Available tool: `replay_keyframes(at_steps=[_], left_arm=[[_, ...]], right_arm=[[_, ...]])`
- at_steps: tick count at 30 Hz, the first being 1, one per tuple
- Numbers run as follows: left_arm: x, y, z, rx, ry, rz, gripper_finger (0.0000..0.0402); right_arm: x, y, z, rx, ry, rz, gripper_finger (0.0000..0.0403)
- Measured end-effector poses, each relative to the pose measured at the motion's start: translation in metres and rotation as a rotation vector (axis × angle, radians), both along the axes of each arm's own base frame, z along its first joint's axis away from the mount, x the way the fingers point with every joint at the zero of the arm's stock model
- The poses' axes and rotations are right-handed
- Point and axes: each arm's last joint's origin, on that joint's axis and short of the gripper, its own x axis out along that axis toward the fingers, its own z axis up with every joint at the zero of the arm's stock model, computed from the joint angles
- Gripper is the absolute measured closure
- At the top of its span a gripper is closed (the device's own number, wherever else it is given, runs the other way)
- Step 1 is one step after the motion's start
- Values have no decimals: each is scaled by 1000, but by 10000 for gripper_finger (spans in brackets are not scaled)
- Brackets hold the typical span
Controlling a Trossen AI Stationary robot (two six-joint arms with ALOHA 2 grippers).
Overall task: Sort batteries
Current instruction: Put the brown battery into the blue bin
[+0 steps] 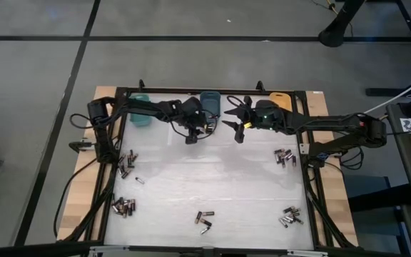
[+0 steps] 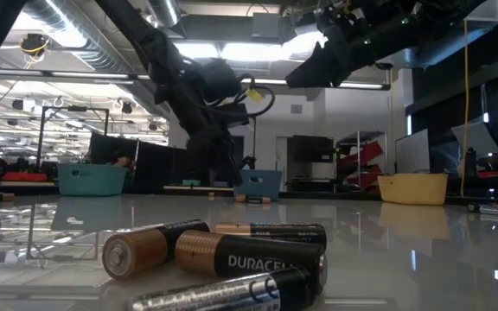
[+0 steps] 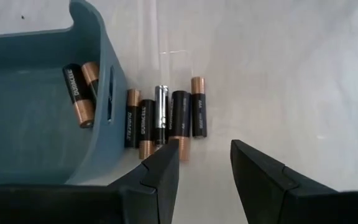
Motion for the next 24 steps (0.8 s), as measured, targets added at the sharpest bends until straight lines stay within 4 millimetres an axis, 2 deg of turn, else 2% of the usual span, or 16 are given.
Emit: replay_keyframes(at_steps=[7,16,24], left_arm=[[3,2,-11,10,29,16,268],[23,9,-14,3,75,27,268],[21,7,-21,-24,149,15,278]], right_arm=[[0,0,0,-8,-2,2,221],[0,0,1,-27,-5,8,221],[0,0,0,-23,10,9,221]])
